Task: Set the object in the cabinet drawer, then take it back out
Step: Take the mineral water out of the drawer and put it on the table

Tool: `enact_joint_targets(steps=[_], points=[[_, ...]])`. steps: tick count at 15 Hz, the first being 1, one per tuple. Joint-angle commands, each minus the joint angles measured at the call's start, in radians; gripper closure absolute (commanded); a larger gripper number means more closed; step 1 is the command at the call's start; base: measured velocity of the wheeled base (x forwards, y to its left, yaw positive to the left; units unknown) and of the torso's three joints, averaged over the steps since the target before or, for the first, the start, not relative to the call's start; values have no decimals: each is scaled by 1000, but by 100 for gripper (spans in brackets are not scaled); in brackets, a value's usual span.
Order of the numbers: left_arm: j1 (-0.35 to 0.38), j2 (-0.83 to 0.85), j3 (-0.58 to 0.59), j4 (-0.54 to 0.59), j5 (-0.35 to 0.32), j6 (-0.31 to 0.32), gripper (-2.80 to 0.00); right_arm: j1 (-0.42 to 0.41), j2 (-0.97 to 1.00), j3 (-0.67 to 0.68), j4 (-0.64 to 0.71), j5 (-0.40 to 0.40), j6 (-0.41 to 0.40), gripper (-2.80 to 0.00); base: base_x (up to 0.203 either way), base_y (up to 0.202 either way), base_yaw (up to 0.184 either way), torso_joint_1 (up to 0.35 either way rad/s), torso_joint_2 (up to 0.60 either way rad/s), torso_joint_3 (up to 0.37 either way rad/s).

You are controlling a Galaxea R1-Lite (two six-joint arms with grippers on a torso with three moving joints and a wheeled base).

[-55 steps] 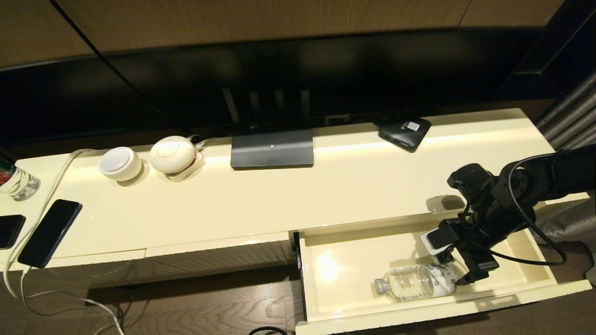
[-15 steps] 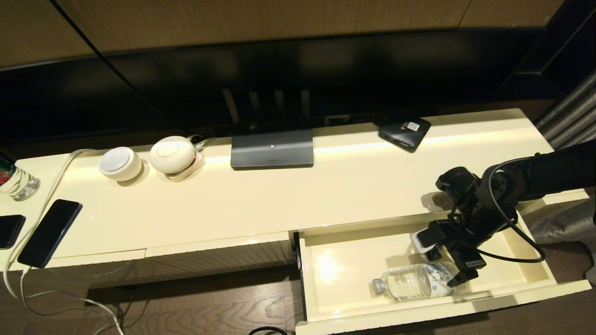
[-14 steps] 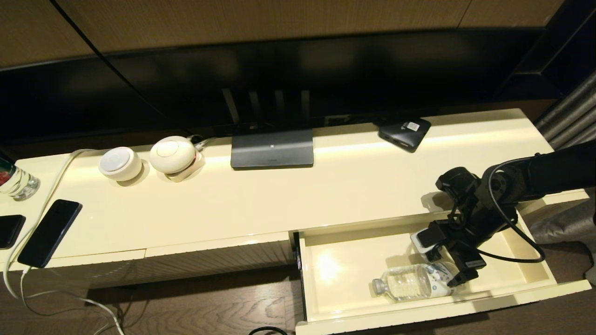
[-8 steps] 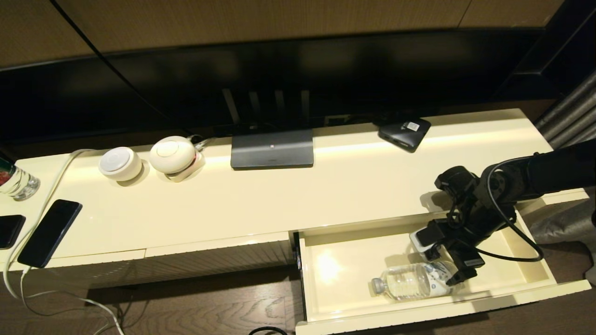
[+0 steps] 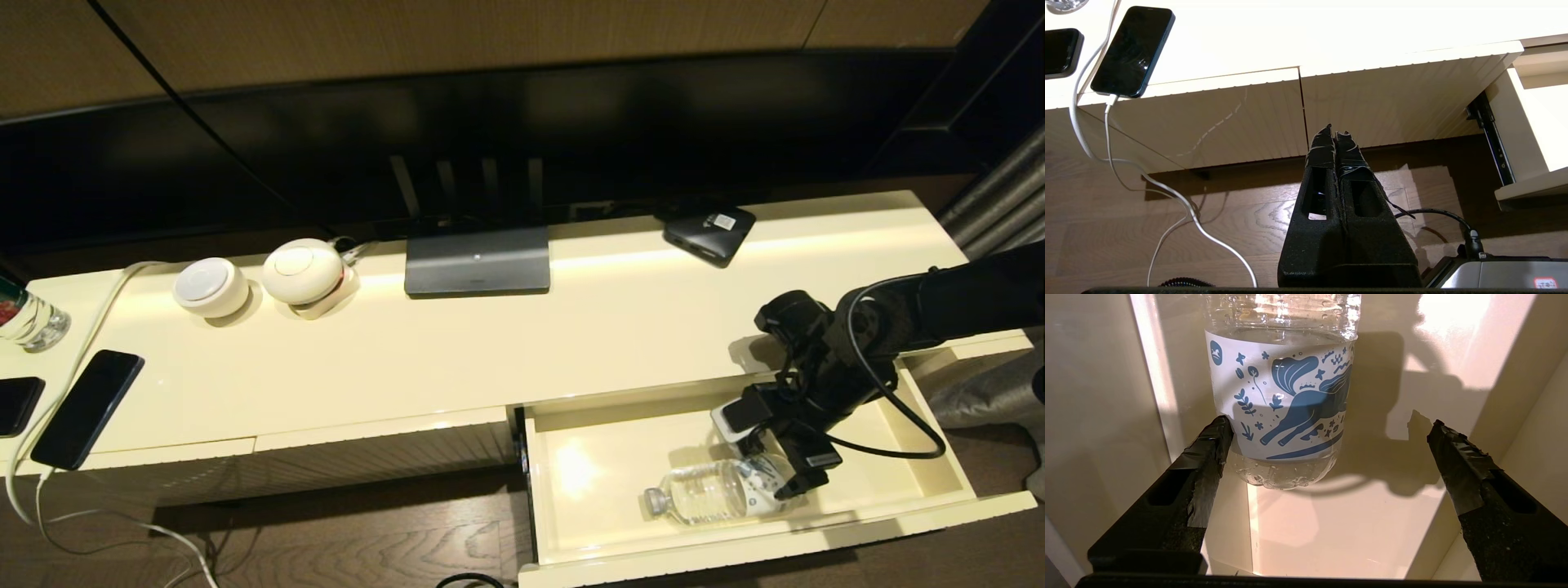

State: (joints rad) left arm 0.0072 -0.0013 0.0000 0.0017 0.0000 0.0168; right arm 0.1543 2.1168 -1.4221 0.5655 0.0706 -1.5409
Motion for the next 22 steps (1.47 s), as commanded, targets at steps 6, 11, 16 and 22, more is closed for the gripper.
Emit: enact_joint_targets(steps=[6,11,16,22], points=[[0,1,3,0,0,0,0,4,-1,-1,5,1,-8,-280,0,0,0,0,0,0],[0,1,3,0,0,0,0,10,-3,0,5,1,-8,-280,0,0,0,0,0,0],[0,1,3,0,0,0,0,11,-22,10,7,0,-8,-280,0,0,0,0,0,0],[0,1,3,0,0,0,0,11,-24,11,10,-3,-8,-280,0,0,0,0,0,0]])
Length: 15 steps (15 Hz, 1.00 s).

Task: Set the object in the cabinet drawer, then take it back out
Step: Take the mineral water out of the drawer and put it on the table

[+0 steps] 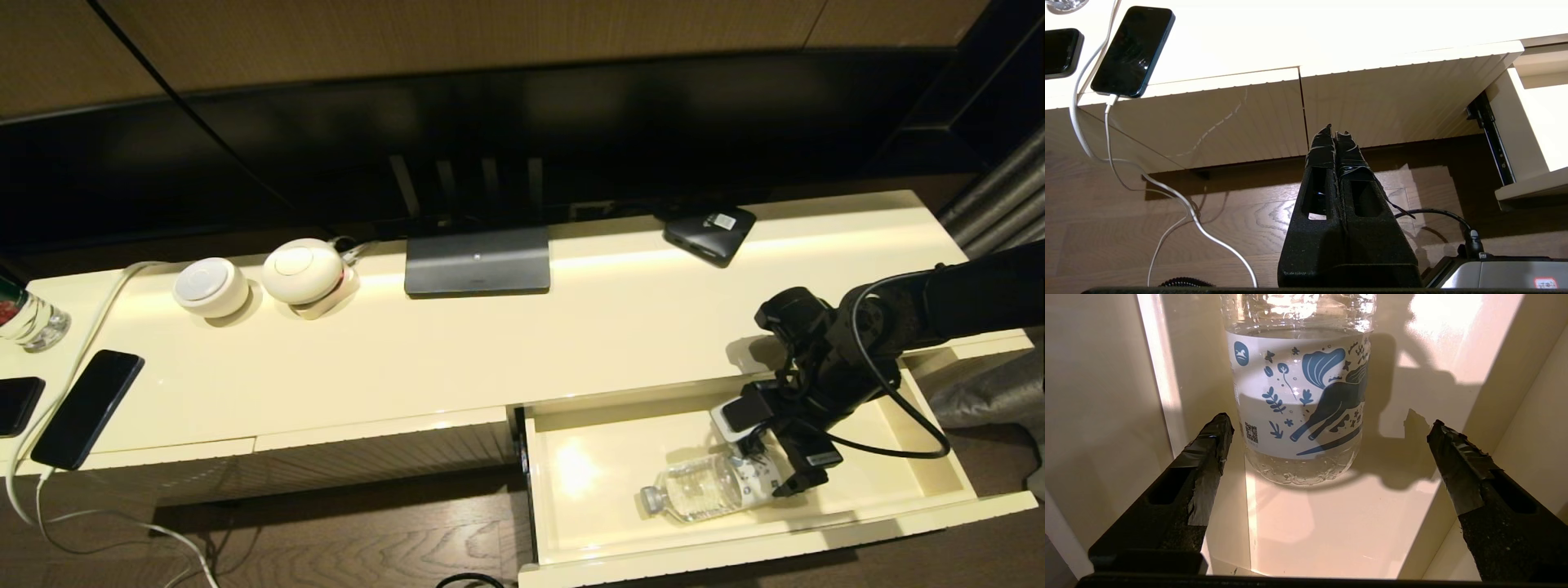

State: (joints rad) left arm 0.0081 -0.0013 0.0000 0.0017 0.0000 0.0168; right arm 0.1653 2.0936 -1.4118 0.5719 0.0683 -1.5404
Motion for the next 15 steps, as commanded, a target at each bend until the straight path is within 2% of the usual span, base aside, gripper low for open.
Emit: enact_joint_targets(steps=[1,15], points=[[1,1,3,0,0,0,0,0,-2,4,4,-2,-6,-280,0,0,0,0,0,0],[0,1,3,0,0,0,0,-4,-17,63,6,-10,-3,-280,0,0,0,0,0,0]])
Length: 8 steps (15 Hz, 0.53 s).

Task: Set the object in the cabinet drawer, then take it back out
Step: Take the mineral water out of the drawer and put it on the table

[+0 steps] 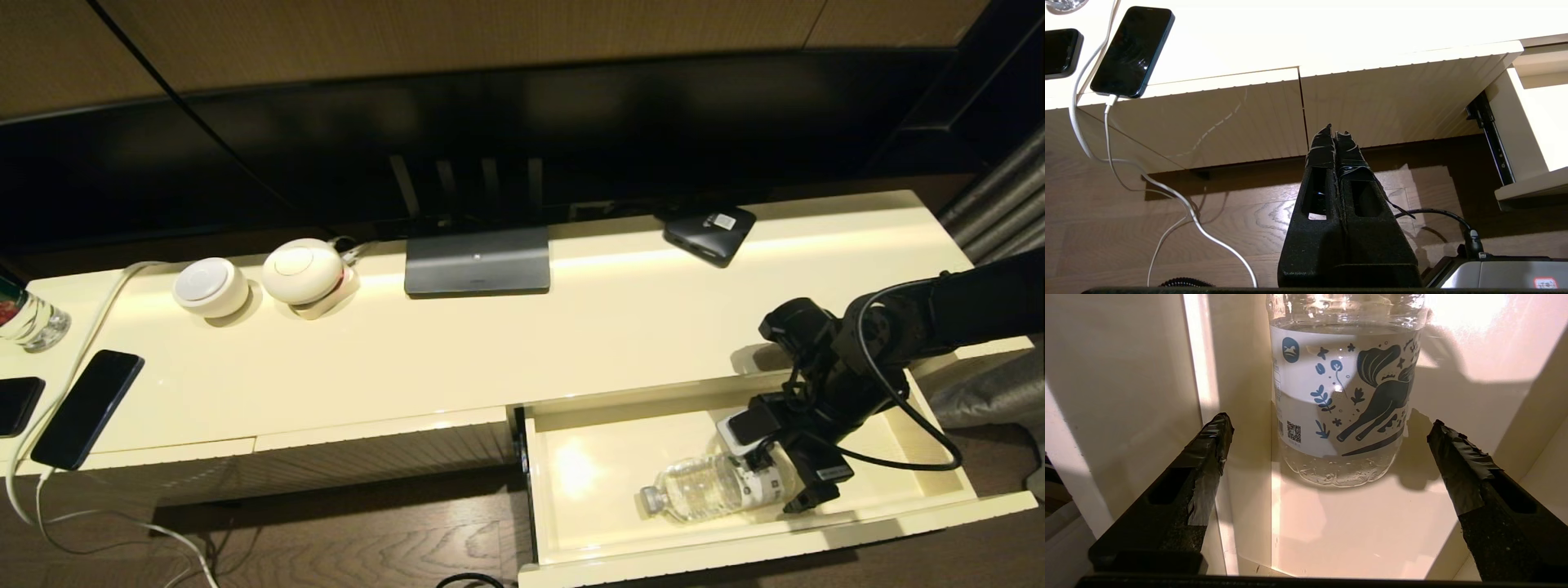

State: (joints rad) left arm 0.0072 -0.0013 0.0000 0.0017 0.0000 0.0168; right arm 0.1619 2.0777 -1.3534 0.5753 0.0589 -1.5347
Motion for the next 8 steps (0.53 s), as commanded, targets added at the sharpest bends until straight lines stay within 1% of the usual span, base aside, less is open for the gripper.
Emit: enact_joint_targets(steps=[1,8], points=[[0,1,3,0,0,0,0,-2,1,8,3,-1,-9,-280,0,0,0,0,0,0],[0,1,3,0,0,0,0,-2,15,7,3,-1,-9,-280,0,0,0,0,0,0]])
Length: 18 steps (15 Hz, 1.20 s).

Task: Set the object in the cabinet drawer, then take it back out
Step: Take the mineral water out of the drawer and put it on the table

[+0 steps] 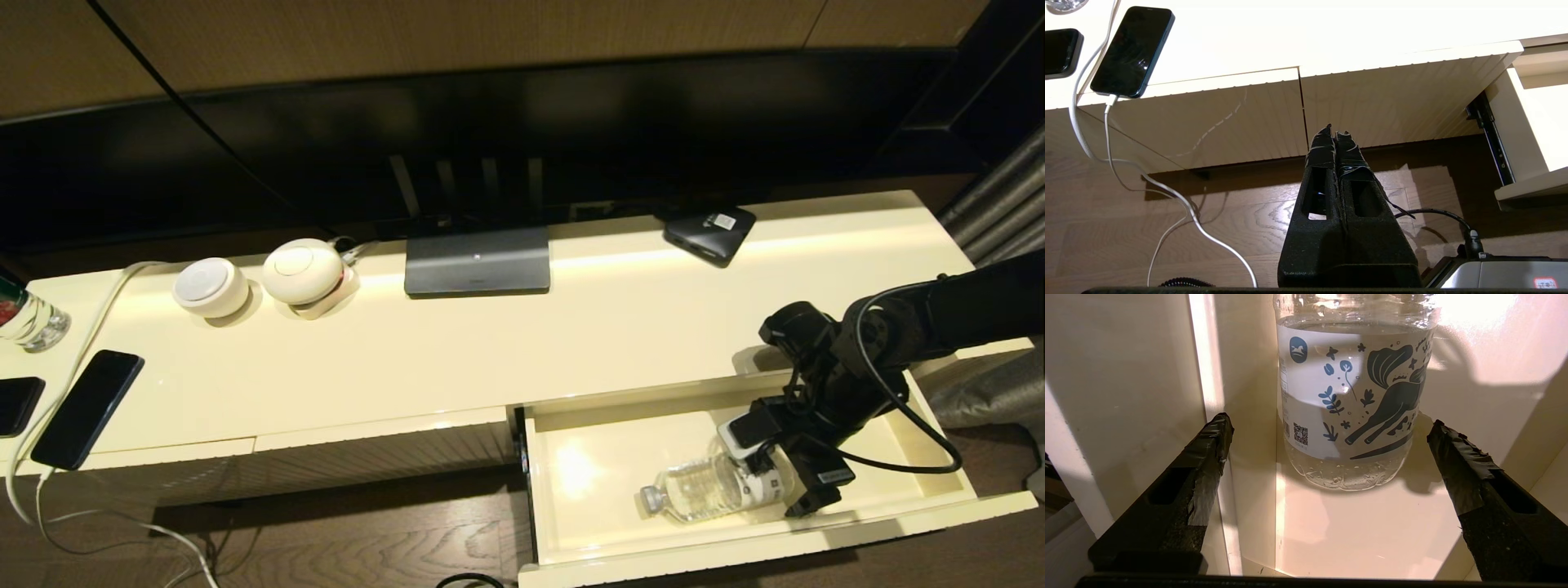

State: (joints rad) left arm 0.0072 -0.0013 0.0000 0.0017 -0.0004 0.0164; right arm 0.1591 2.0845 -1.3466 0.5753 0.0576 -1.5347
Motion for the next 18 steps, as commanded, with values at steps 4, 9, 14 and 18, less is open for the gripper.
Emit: enact_joint_targets(steps=[4,9,14,18], points=[[2,1,3,0,0,0,0,-1,22,-5,0,1,-9,-280,0,0,0,0,0,0],[1,1,3,0,0,0,0,-9,31,-13,0,0,-9,-280,0,0,0,0,0,0],[0,1,3,0,0,0,0,-10,45,-17,-1,1,-9,-280,0,0,0,0,0,0],[0,1,3,0,0,0,0,-9,54,-17,0,1,-9,-280,0,0,0,0,0,0]])
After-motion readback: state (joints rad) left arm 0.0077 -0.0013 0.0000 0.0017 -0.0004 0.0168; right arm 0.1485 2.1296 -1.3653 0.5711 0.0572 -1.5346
